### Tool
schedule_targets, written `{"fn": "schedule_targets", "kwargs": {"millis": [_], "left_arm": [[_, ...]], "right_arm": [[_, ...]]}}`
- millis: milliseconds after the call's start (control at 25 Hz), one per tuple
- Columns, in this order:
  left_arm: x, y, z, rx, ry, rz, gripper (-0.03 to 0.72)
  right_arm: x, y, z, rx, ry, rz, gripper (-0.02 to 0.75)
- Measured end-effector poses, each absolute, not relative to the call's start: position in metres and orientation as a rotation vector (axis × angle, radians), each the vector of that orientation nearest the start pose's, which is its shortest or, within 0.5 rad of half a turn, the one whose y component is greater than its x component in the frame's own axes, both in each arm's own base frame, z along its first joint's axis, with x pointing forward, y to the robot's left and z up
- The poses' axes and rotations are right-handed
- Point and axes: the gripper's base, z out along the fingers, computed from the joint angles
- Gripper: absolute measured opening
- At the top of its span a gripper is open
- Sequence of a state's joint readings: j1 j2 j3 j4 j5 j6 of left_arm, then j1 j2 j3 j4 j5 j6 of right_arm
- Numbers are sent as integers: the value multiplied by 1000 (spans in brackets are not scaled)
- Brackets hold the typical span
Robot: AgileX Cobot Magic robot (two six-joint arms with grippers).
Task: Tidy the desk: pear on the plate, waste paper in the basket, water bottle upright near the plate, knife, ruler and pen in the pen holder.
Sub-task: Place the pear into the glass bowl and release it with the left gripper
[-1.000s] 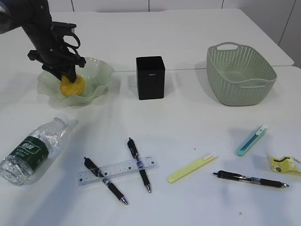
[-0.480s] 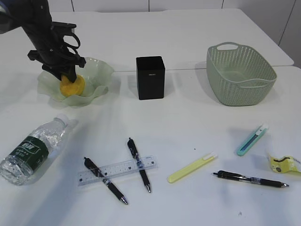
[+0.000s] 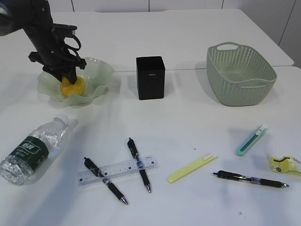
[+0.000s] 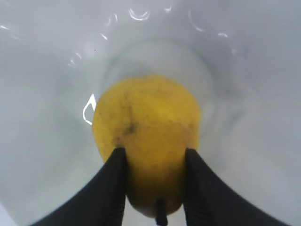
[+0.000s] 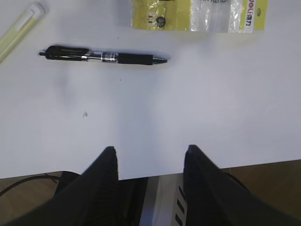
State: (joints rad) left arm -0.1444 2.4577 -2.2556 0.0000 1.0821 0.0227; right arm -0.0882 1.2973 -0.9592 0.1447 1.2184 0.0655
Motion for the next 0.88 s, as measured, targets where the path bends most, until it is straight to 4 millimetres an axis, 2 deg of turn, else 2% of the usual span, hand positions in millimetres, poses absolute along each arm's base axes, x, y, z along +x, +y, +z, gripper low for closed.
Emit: {"fn": "schedule_targets", "kwargs": {"millis": [280, 600, 880], "left_arm": [[523, -76, 179, 231, 2757, -32, 241], [526, -74, 174, 229, 2747, -19, 361], [528, -74, 172, 229, 2730, -17, 382]], "right_arm": [[219, -7, 275, 298, 3017, 208, 369], [219, -7, 275, 299, 3017, 211, 369], [219, -7, 275, 299, 3017, 211, 369]]}}
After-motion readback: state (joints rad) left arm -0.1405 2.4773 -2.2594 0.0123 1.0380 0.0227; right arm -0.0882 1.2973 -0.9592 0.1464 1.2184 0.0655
